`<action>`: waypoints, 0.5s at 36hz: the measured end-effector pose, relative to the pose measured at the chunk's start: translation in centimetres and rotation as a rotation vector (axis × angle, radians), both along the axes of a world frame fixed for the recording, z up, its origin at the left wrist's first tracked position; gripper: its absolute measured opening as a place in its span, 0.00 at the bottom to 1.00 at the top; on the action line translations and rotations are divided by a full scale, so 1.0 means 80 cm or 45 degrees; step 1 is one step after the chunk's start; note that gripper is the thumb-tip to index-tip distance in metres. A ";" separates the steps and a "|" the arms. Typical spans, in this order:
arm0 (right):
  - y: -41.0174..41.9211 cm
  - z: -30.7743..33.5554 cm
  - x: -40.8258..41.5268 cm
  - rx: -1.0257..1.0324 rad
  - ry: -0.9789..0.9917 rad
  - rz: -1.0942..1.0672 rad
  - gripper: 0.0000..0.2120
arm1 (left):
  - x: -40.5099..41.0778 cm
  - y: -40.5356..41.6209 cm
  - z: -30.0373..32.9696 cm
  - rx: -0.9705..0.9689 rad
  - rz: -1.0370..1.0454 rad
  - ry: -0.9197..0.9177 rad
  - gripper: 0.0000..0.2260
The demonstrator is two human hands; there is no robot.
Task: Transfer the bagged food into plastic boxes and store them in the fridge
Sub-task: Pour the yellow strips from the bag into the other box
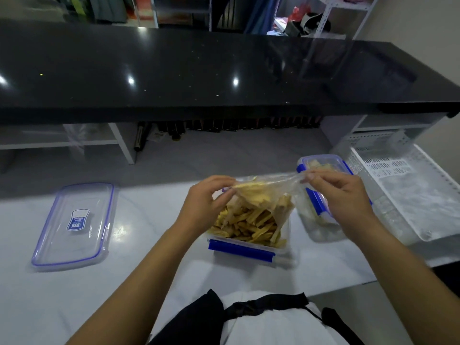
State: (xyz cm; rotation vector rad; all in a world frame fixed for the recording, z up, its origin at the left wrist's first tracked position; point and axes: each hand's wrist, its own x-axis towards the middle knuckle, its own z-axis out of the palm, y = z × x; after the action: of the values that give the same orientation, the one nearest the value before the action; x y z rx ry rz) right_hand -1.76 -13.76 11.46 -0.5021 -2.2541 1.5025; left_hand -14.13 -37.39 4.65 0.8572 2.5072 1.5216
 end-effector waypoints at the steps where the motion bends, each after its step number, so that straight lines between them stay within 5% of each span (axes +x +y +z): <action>1: 0.000 0.000 0.004 -0.030 0.002 -0.019 0.07 | -0.002 -0.003 0.006 0.010 -0.012 0.019 0.09; 7: -0.005 0.006 0.015 -0.051 0.002 -0.001 0.07 | -0.023 -0.012 0.052 -0.025 -0.062 0.171 0.08; 18: -0.007 0.020 -0.009 -0.207 0.174 -0.008 0.08 | -0.040 0.001 0.100 0.496 -0.073 0.002 0.08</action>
State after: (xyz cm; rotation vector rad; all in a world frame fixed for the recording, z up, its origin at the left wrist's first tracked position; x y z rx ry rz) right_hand -2.44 -14.35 13.08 -0.4381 -2.0363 1.6731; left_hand -17.30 -37.35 12.67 0.9633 2.1966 2.0249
